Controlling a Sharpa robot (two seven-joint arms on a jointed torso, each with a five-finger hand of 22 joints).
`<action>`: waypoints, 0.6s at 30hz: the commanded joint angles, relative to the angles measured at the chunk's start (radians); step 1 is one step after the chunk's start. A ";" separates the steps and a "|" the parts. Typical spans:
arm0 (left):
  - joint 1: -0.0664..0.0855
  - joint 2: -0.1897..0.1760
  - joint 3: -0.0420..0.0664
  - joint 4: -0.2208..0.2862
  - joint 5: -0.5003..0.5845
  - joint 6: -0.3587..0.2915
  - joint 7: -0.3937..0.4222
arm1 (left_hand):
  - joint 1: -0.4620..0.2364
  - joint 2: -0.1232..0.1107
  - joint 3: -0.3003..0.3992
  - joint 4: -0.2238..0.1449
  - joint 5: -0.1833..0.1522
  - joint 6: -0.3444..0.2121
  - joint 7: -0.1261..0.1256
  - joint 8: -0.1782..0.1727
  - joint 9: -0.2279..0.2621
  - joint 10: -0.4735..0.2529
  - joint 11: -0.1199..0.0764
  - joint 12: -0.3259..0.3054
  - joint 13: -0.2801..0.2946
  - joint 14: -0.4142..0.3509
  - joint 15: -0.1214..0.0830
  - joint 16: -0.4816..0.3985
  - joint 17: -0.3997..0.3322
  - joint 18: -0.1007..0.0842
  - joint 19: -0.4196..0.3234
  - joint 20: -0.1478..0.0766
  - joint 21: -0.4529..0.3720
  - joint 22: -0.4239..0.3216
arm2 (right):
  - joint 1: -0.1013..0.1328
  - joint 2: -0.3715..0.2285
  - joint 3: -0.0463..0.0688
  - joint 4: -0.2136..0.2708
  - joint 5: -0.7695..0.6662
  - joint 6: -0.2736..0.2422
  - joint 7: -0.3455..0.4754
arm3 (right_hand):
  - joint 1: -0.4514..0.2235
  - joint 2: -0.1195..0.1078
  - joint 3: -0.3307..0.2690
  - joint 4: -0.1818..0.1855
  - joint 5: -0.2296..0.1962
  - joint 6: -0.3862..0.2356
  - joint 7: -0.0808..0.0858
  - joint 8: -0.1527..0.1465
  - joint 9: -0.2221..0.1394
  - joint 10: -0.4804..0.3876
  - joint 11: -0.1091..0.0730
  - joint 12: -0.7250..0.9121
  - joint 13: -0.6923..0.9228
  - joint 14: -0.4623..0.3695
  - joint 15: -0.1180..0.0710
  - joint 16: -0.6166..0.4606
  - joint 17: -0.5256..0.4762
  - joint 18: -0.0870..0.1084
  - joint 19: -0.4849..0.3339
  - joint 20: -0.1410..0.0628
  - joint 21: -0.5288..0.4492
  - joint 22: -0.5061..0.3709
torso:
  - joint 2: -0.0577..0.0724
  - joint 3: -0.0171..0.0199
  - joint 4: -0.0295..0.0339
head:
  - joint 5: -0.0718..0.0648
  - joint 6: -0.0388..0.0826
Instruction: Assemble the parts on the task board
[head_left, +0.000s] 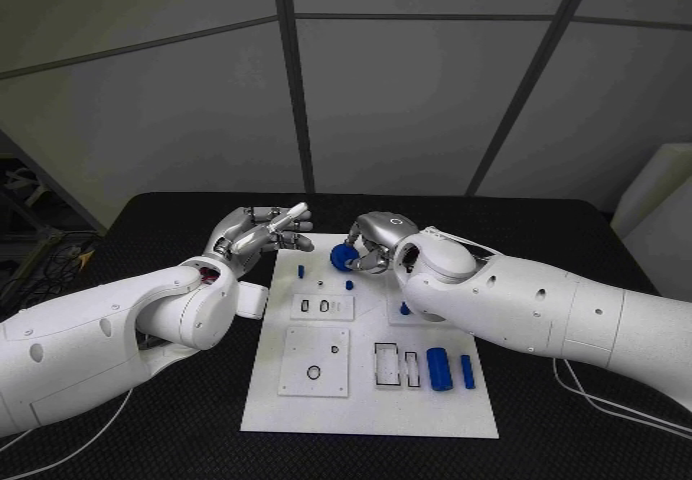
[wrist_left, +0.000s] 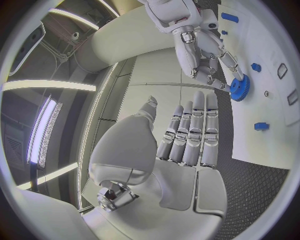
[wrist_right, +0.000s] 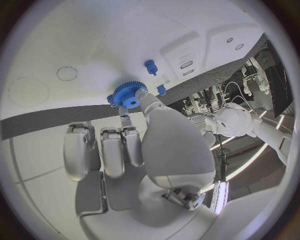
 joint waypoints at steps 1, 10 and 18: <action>0.002 0.002 0.001 0.000 -0.007 0.012 0.004 | 0.002 0.011 -0.007 0.002 0.000 0.004 0.005 -0.003 -0.001 0.002 0.003 -0.003 -0.001 -0.005 -0.001 0.006 0.001 -0.014 -0.004 -0.001 0.006 0.001 | 0.002 0.008 -0.002 -0.011 -0.020 -0.017 -0.006 | -0.005 0.006 0.009 0.002 -0.002 0.006 -0.003 -0.009 -0.001 0.001 0.000 -0.006 0.127 0.087 0.003 0.005 0.194 -0.010 0.018 0.000 0.005 0.089 | -0.001 0.0001 0.0000 | 0.000 0.000; 0.002 0.002 0.001 0.000 -0.007 0.012 0.002 | 0.002 0.011 -0.007 0.002 0.000 0.004 0.005 -0.003 -0.001 0.002 0.003 -0.003 -0.001 -0.005 -0.001 0.006 0.001 -0.014 -0.004 -0.001 0.006 0.001 | 0.002 0.025 -0.002 -0.027 -0.022 0.002 -0.008 | -0.021 -0.010 0.010 0.007 -0.058 -0.037 0.005 -0.055 -0.007 -0.016 0.008 -0.025 0.107 0.087 0.015 0.004 0.193 -0.010 0.016 0.012 0.004 0.088 | 0.000 -0.0005 -0.0003 | 0.002 -0.002; 0.002 0.002 0.001 -0.002 -0.007 0.012 0.000 | 0.002 0.011 -0.008 0.002 0.000 0.004 0.005 -0.004 -0.001 0.002 0.004 -0.005 -0.001 -0.007 -0.001 0.007 0.003 -0.014 -0.005 0.000 0.006 0.001 | 0.002 0.029 -0.002 -0.028 -0.014 0.031 -0.005 | -0.047 -0.021 -0.007 0.020 -0.094 -0.068 0.004 -0.085 -0.006 -0.025 0.008 -0.035 0.099 0.087 0.019 0.004 0.194 -0.009 0.015 0.016 0.003 0.087 | -0.001 -0.0003 -0.0012 | 0.002 -0.004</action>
